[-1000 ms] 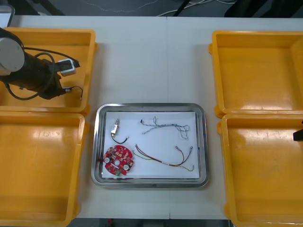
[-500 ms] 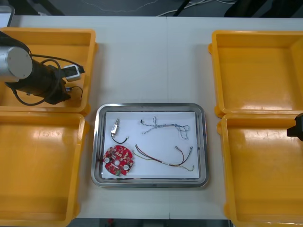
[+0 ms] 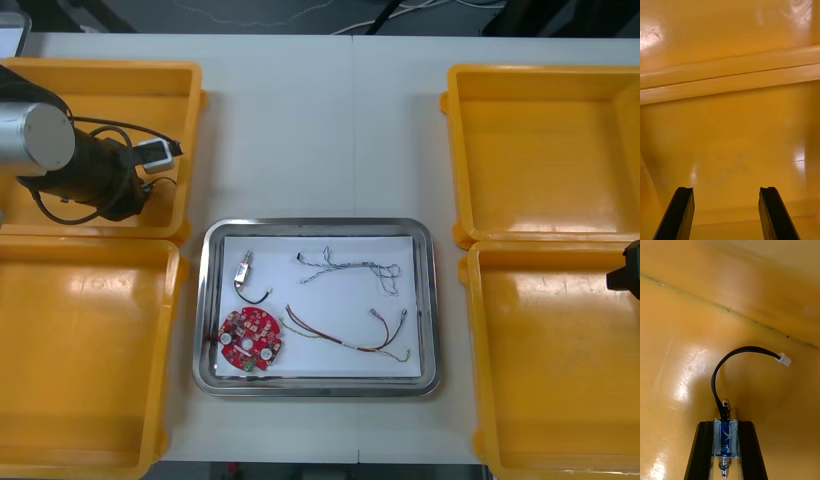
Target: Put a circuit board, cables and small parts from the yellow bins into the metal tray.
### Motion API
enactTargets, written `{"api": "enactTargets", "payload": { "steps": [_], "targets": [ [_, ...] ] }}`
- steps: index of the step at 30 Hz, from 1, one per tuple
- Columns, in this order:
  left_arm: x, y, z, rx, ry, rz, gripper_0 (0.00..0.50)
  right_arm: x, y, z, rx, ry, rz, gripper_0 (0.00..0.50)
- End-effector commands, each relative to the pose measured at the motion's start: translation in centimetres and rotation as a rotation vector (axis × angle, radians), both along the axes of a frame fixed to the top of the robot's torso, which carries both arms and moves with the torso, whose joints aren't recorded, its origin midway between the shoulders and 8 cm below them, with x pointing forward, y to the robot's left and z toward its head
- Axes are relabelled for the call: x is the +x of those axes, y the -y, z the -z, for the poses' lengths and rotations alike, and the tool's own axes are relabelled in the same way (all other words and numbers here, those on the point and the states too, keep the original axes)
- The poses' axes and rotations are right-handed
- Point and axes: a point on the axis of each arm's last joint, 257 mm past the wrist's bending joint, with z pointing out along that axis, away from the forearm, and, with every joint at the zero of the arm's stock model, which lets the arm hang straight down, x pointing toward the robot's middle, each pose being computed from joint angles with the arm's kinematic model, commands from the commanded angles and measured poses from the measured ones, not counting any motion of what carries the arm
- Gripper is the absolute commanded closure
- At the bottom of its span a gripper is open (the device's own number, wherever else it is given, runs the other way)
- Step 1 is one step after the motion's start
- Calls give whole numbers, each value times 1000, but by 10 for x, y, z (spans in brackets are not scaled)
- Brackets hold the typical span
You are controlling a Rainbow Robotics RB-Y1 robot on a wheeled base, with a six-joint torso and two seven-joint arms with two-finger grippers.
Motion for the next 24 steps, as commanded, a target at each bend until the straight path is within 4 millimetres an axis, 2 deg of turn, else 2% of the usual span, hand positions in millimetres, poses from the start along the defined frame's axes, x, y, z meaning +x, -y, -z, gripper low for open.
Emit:
{"api": "enactTargets", "payload": {
  "steps": [1,7,10,24],
  "targets": [
    [-4,9,7,31,13,51,500,0,0,1,-20,3,-20,0],
    [-3,11,0,28,26,61,500,0,0,1,-20,3,-20,0],
    [-4,8,-10,30,35,67,500,0,0,1,-20,3,-20,0],
    [-5,-21,-60,18,50,38,500,0,0,1,-20,3,-20,0]
  ]
}}
